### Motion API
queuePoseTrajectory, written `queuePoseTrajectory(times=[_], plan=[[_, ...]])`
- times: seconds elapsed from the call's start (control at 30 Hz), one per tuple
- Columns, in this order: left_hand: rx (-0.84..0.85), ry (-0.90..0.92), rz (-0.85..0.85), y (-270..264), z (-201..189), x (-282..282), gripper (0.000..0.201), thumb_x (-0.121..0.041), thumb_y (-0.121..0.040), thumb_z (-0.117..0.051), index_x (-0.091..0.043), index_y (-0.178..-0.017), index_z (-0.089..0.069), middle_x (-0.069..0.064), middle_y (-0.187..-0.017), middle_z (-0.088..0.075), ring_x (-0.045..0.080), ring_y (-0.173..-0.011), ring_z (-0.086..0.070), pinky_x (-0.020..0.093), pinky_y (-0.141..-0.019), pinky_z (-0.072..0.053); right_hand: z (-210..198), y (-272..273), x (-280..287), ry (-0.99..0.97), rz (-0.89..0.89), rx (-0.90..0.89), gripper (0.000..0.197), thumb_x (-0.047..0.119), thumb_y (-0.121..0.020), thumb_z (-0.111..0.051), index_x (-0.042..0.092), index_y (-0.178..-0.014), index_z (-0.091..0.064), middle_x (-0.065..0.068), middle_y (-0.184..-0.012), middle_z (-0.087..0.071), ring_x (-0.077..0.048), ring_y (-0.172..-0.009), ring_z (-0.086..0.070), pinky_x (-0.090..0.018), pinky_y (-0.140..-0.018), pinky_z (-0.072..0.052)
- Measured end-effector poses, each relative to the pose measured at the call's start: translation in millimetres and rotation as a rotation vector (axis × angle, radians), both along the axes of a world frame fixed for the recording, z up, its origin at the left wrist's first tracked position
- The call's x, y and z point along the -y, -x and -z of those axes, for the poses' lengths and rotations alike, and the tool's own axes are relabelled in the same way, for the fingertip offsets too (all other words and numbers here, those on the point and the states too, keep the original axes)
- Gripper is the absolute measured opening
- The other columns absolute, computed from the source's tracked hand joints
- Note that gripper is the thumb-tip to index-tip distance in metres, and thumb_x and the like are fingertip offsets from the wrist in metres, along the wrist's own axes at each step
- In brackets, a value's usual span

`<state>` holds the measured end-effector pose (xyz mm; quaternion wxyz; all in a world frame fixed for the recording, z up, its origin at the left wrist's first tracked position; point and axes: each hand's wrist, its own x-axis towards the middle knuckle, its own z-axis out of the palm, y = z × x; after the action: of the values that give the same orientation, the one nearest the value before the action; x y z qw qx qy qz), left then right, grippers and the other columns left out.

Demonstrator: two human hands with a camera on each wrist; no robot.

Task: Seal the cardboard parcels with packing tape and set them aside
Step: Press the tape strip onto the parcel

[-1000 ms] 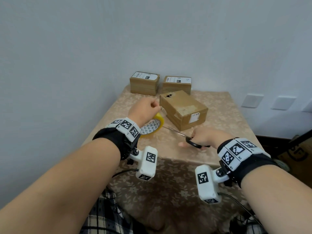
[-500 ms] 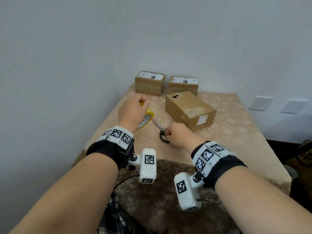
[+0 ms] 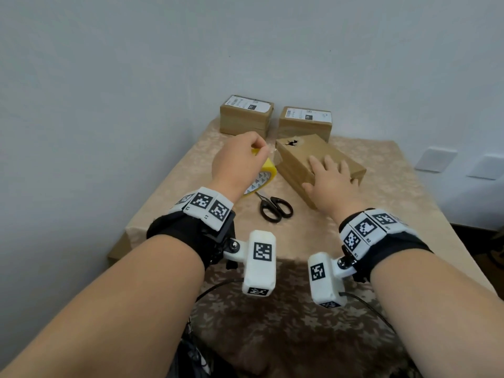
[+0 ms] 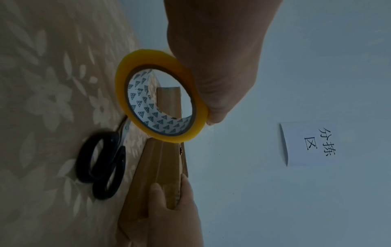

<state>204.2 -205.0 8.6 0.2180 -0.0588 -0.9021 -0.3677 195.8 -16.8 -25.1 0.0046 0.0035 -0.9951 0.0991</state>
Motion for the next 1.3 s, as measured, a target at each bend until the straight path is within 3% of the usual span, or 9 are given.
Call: queuePoseTrajectory(times=[0.1, 0.2, 0.4, 0.77, 0.97, 1.07, 1.13, 1.2, 1.3], plan=[[0.011, -0.002, 0.016, -0.2, 0.7, -5.8, 0.013, -0.033, -0.093, -0.052, -0.028, -0.085, -0.060, -0.014, -0.087, -0.062, 0.008, -0.087, -0.058, 0.036, -0.077, -0.051, -12.7, 1.5, -8.6, -0.121, -0.028, -0.087, 0.063, 0.068, -0.090, -0.033, 0.035, -0.144, -0.034, -0.005, -0.151, -0.032, -0.037, -0.138, -0.024, -0.059, -0.109, -0.020], [0.047, -0.029, 0.040, 0.5, 1.3, -11.9, 0.013, -0.032, -0.092, -0.053, -0.027, -0.084, -0.061, -0.016, -0.082, -0.061, 0.010, -0.079, -0.062, 0.036, -0.076, -0.053, -23.0, 9.6, -26.4, -0.013, 0.065, -0.198, 0.060, 0.068, -0.091, -0.021, 0.032, -0.118, -0.061, -0.011, -0.136, -0.048, -0.034, -0.129, -0.037, -0.055, -0.109, -0.023], [0.116, -0.057, 0.102, 3.9, -1.6, -25.2, 0.014, -0.034, -0.091, -0.056, -0.026, -0.084, -0.064, -0.010, -0.085, -0.066, 0.019, -0.075, -0.066, 0.041, -0.074, -0.055, -13.3, 17.3, -51.7, 0.467, 0.093, 0.037, 0.071, 0.063, -0.087, -0.051, 0.028, -0.147, -0.034, -0.011, -0.144, -0.039, -0.028, -0.127, -0.043, -0.030, -0.088, -0.035], [0.099, -0.137, 0.171, 3.0, -13.3, -58.6, 0.011, -0.026, -0.090, -0.059, -0.021, -0.084, -0.066, -0.010, -0.087, -0.064, 0.013, -0.084, -0.061, 0.038, -0.079, -0.053, -20.9, -13.0, -77.5, 0.151, 0.318, 0.096, 0.098, 0.083, -0.075, -0.039, 0.016, -0.145, -0.027, -0.014, -0.132, -0.054, -0.037, -0.113, -0.055, -0.046, -0.088, -0.051], [0.111, -0.111, 0.176, 2.2, -11.4, -69.0, 0.013, -0.027, -0.091, -0.058, -0.020, -0.083, -0.065, -0.010, -0.084, -0.063, 0.010, -0.083, -0.059, 0.035, -0.077, -0.052, -41.3, -32.6, -83.6, -0.028, 0.297, 0.047, 0.063, 0.063, -0.090, -0.044, 0.004, -0.109, -0.059, -0.007, -0.079, -0.060, -0.023, -0.066, -0.057, -0.028, -0.055, -0.042], [0.106, -0.049, 0.145, 3.1, -10.5, -67.6, 0.014, -0.027, -0.090, -0.058, -0.021, -0.078, -0.062, -0.014, -0.079, -0.059, 0.003, -0.075, -0.054, 0.027, -0.067, -0.044, -40.2, -32.1, -84.4, 0.037, 0.114, -0.148, 0.067, 0.068, -0.084, -0.047, 0.019, -0.129, -0.053, -0.011, -0.120, -0.060, -0.031, -0.110, -0.055, -0.040, -0.086, -0.048], [0.103, 0.000, 0.140, 2.8, -11.0, -67.8, 0.013, -0.027, -0.090, -0.059, -0.022, -0.078, -0.062, -0.016, -0.078, -0.057, 0.001, -0.073, -0.052, 0.021, -0.061, -0.038, -36.6, -31.5, -81.5, 0.062, -0.038, -0.038, 0.073, 0.075, -0.079, -0.046, 0.037, -0.141, -0.039, -0.010, -0.149, -0.034, -0.034, -0.139, -0.026, -0.056, -0.112, -0.023], [0.100, 0.025, 0.145, 1.9, -12.0, -67.8, 0.013, -0.027, -0.090, -0.060, -0.023, -0.078, -0.061, -0.019, -0.077, -0.056, -0.001, -0.073, -0.051, 0.017, -0.057, -0.035, -31.0, -30.3, -79.8, 0.016, -0.091, 0.083, 0.072, 0.070, -0.081, -0.050, 0.046, -0.145, -0.027, -0.004, -0.159, -0.013, -0.032, -0.146, -0.005, -0.061, -0.113, 0.002], [0.113, 0.005, 0.183, 0.2, -12.1, -68.9, 0.012, -0.028, -0.090, -0.060, -0.021, -0.081, -0.064, -0.018, -0.079, -0.058, -0.001, -0.073, -0.053, 0.010, -0.054, -0.037, -23.0, -24.6, -77.4, 0.039, -0.024, 0.094, 0.071, 0.059, -0.087, -0.050, 0.039, -0.149, -0.022, -0.003, -0.160, -0.012, -0.030, -0.147, -0.004, -0.063, -0.113, 0.002]])
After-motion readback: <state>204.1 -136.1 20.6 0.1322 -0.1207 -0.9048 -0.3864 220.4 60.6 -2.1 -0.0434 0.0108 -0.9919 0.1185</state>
